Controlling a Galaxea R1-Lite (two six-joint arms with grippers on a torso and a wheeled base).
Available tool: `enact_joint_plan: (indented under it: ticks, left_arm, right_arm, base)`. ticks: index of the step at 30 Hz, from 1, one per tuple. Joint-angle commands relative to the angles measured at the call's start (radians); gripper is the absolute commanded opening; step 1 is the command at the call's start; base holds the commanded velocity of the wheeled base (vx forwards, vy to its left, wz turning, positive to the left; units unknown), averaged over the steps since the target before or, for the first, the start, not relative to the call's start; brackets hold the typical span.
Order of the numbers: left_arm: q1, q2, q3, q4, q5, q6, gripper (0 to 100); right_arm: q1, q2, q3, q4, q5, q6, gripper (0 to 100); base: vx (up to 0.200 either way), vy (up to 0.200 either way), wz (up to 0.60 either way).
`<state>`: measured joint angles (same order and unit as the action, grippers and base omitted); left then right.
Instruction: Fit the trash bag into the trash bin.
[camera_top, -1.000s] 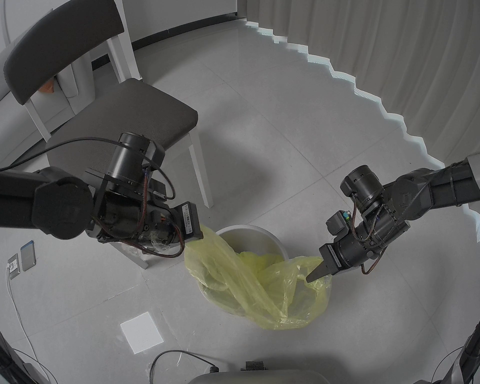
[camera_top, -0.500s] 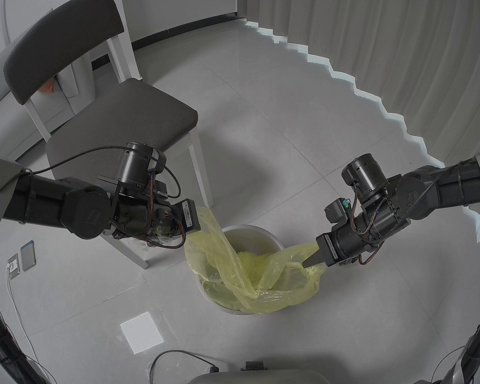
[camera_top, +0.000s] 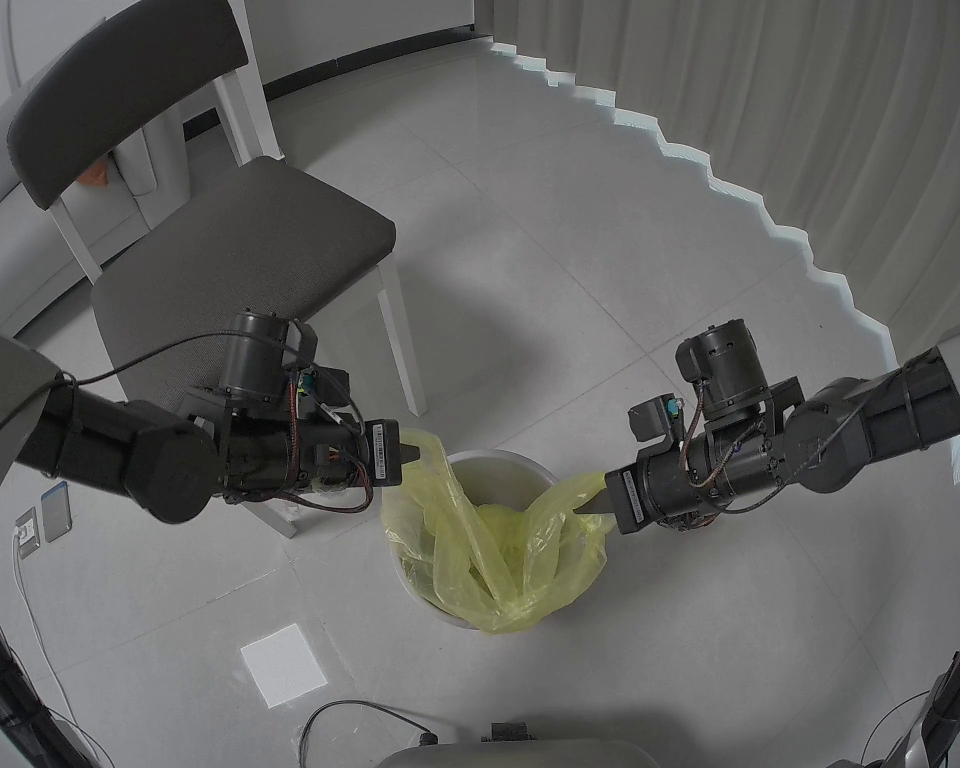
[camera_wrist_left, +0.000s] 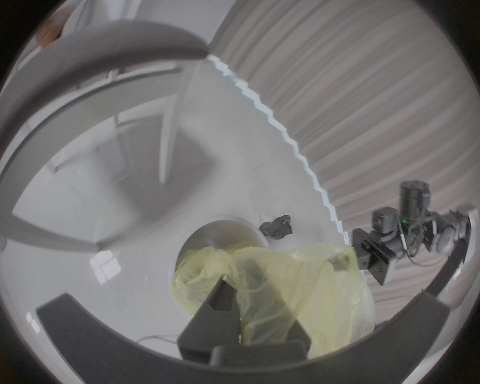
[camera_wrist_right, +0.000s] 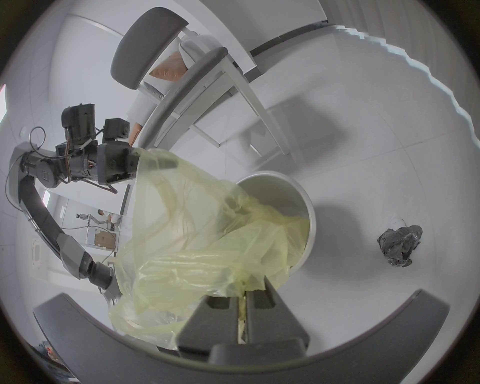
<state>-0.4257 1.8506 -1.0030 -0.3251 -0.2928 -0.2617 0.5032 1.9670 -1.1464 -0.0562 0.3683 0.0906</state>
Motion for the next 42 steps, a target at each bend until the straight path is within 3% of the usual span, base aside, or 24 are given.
enact_joint_plan:
  ticks: [1, 5, 8, 23, 28, 31, 36, 42]
  left_arm:
    - [0.005, -0.021, 0.099, -0.054, -0.029, 0.078, 0]
    - [0.051, 0.022, 0.093, -0.055, -0.039, 0.144, 0]
    - [0.061, 0.061, 0.083, -0.058, -0.040, 0.142, 0]
    - [0.127, 0.163, -0.028, -0.078, -0.074, 0.131, 0]
    - [0.128, 0.171, -0.046, -0.078, -0.074, 0.113, 0]
    - [0.130, 0.171, -0.049, -0.080, -0.071, 0.052, 0]
    - [0.143, 0.159, -0.017, -0.081, -0.071, 0.053, 0]
    - [0.122, 0.213, -0.048, -0.091, -0.074, 0.044, 0]
  right_arm:
    - [0.020, 0.001, 0.077, -0.034, -0.009, -0.029, 0]
    - [-0.017, 0.003, 0.079, 0.012, -0.009, -0.103, 0]
    - [-0.040, 0.004, 0.074, 0.039, -0.009, -0.126, 0]
    - [-0.078, 0.058, 0.004, 0.044, -0.008, -0.129, 0]
    - [-0.074, 0.128, -0.085, 0.049, -0.005, -0.127, 0]
    - [-0.064, 0.182, -0.151, 0.050, -0.003, -0.123, 0]
    - [-0.035, 0.224, -0.182, 0.053, -0.003, -0.115, 0]
    - [-0.078, 0.222, -0.167, 0.059, -0.003, -0.129, 0]
  base:
    - [0.000, 0.000, 0.00]
    - [0.000, 0.000, 0.00]
    - [0.000, 0.000, 0.00]
    - [0.000, 0.000, 0.00]
    - [0.000, 0.000, 0.00]
    - [0.000, 0.000, 0.00]
    - [0.000, 0.000, 0.00]
    - [0.000, 0.000, 0.00]
